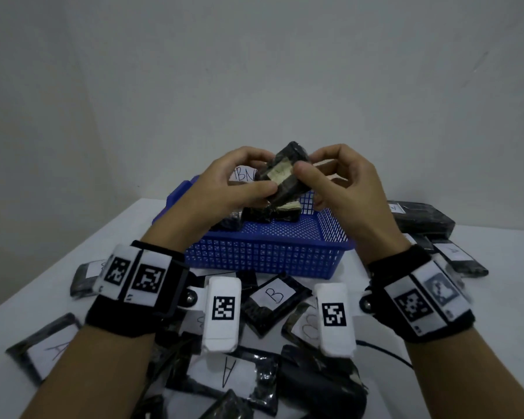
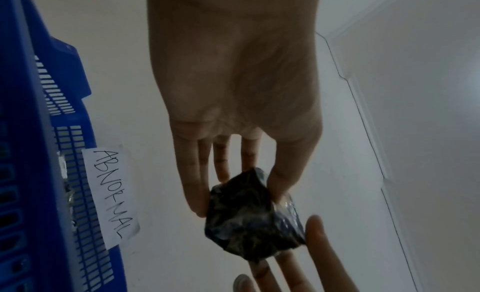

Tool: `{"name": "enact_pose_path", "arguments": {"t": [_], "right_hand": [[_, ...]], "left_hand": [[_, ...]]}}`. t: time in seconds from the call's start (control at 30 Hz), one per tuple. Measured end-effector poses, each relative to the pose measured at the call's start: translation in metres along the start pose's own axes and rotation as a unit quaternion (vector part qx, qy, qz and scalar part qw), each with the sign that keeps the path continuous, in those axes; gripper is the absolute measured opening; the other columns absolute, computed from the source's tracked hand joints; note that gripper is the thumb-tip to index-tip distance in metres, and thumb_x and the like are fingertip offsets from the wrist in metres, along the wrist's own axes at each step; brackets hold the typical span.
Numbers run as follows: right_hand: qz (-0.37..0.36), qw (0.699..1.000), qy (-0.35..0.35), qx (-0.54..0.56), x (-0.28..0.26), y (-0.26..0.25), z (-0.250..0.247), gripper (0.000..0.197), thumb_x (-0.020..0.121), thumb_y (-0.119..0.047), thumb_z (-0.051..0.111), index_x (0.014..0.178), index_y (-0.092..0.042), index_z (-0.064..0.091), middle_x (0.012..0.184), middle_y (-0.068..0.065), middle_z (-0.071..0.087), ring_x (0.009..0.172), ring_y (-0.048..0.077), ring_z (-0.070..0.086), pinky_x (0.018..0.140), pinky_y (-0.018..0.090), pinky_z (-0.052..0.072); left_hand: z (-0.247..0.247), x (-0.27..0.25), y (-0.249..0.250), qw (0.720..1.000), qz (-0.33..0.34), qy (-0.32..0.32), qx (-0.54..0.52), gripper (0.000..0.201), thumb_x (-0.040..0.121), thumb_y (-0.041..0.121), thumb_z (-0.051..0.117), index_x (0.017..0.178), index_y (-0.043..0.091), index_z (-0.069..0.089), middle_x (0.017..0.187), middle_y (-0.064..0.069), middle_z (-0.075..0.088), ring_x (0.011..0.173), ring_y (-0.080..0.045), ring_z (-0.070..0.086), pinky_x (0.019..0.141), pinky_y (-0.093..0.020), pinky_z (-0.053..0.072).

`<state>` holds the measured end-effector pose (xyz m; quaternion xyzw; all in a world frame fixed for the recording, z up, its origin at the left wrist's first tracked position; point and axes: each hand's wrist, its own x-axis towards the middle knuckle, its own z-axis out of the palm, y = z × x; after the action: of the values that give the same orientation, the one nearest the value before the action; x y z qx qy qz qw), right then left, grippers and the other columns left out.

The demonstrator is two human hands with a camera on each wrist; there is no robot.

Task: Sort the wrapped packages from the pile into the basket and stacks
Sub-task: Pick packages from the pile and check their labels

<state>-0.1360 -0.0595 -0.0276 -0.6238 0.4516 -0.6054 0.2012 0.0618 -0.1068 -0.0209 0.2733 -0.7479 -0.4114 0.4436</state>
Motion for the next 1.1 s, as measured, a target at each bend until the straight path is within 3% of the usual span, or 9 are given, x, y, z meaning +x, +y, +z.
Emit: {"name": "enact_pose_path", "arguments": {"t": [0.13, 0.3, 0.4, 0.47, 0.57, 0.73, 0.83, 0.97, 1.1], "right_hand": [[-0.013, 0.994, -0.106, -0.018, 0.0, 0.001, -0.007, 0.06, 0.08, -0.031, 0.083, 0.132, -0.032, 0.053, 0.104, 0.009, 0.068, 0.077, 0.043, 0.065, 0.076, 0.047, 0.06], [-0.069, 0.994, -0.012, -0.087, 0.001, 0.005, 0.005, 0.024, 0.086, -0.03, 0.076, 0.107, -0.021, 0.067, 0.089, 0.0, 0.069, 0.07, 0.023, 0.064, 0.064, 0.035, 0.055], [-0.028, 0.99, -0.057, -0.123, 0.0, 0.008, 0.004, 0.034, 0.088, -0.037, 0.075, 0.118, -0.028, 0.063, 0.1, -0.007, 0.068, 0.068, 0.015, 0.065, 0.067, 0.029, 0.055], [-0.011, 0.983, -0.106, -0.15, -0.001, 0.008, 0.0, 0.05, 0.088, -0.043, 0.073, 0.134, -0.038, 0.053, 0.122, -0.013, 0.06, 0.082, 0.007, 0.067, 0.071, 0.017, 0.054], [-0.046, 0.982, -0.115, -0.143, -0.003, 0.004, 0.002, 0.057, 0.09, -0.043, 0.07, 0.142, -0.042, 0.049, 0.136, -0.015, 0.053, 0.102, 0.003, 0.063, 0.081, 0.018, 0.055], [-0.06, 0.978, -0.115, -0.162, 0.006, 0.003, 0.023, 0.035, 0.088, -0.029, 0.076, 0.122, -0.03, 0.067, 0.115, -0.013, 0.067, 0.091, 0.001, 0.066, 0.078, 0.017, 0.056], [0.004, 0.966, -0.183, -0.182, 0.027, 0.0, 0.04, 0.043, 0.082, -0.033, 0.081, 0.121, -0.032, 0.062, 0.097, -0.01, 0.067, 0.075, 0.003, 0.065, 0.068, 0.017, 0.051], [0.076, 0.953, -0.259, -0.137, 0.065, -0.004, 0.065, 0.036, 0.085, -0.021, 0.08, 0.117, -0.021, 0.064, 0.081, 0.002, 0.069, 0.061, 0.013, 0.069, 0.062, 0.026, 0.057], [0.167, 0.912, -0.34, -0.16, 0.1, 0.007, 0.098, 0.035, 0.089, -0.017, 0.076, 0.119, -0.014, 0.058, 0.084, 0.009, 0.07, 0.065, 0.022, 0.073, 0.066, 0.036, 0.064]], "left_hand": [[-0.008, 0.0, 0.004, 0.998, -0.018, 0.027, -0.061, 0.022, 0.102, 0.008, 0.044, 0.109, 0.016, 0.063, 0.096, -0.001, 0.067, 0.077, -0.017, 0.069, 0.069, -0.028, 0.058], [-0.007, 0.0, 0.005, 0.998, -0.005, 0.026, -0.048, 0.018, 0.103, 0.016, 0.048, 0.108, 0.016, 0.065, 0.087, 0.005, 0.068, 0.067, -0.011, 0.067, 0.065, -0.023, 0.057], [-0.012, 0.001, 0.002, 0.999, -0.005, 0.039, -0.015, 0.016, 0.101, 0.015, 0.054, 0.108, 0.018, 0.068, 0.09, 0.006, 0.07, 0.072, -0.009, 0.068, 0.069, -0.023, 0.058], [-0.02, 0.0, -0.001, 0.999, -0.001, 0.041, 0.025, 0.016, 0.097, 0.015, 0.062, 0.108, 0.023, 0.07, 0.103, 0.001, 0.071, 0.086, -0.015, 0.069, 0.076, -0.027, 0.059], [-0.029, -0.005, -0.005, 0.998, 0.002, 0.06, 0.036, 0.018, 0.091, 0.014, 0.069, 0.105, 0.026, 0.071, 0.112, -0.003, 0.071, 0.089, -0.017, 0.067, 0.073, -0.022, 0.056], [-0.041, -0.003, -0.01, 0.995, -0.035, 0.066, 0.072, 0.027, 0.084, 0.019, 0.077, 0.11, 0.023, 0.069, 0.1, 0.0, 0.073, 0.082, -0.021, 0.071, 0.071, -0.029, 0.057], [-0.058, 0.001, -0.009, 0.993, -0.042, 0.073, 0.078, 0.039, 0.083, 0.018, 0.079, 0.118, 0.024, 0.064, 0.101, 0.001, 0.075, 0.089, -0.025, 0.073, 0.08, -0.038, 0.06], [-0.078, 0.013, -0.018, 0.99, -0.038, 0.123, 0.058, 0.033, 0.095, 0.017, 0.066, 0.126, 0.017, 0.058, 0.114, -0.004, 0.069, 0.092, -0.018, 0.072, 0.076, -0.022, 0.058], [-0.095, 0.027, -0.047, 0.976, -0.088, 0.181, 0.087, 0.021, 0.099, 0.021, 0.059, 0.12, 0.02, 0.06, 0.114, -0.005, 0.067, 0.102, -0.023, 0.068, 0.086, -0.033, 0.059]]}}
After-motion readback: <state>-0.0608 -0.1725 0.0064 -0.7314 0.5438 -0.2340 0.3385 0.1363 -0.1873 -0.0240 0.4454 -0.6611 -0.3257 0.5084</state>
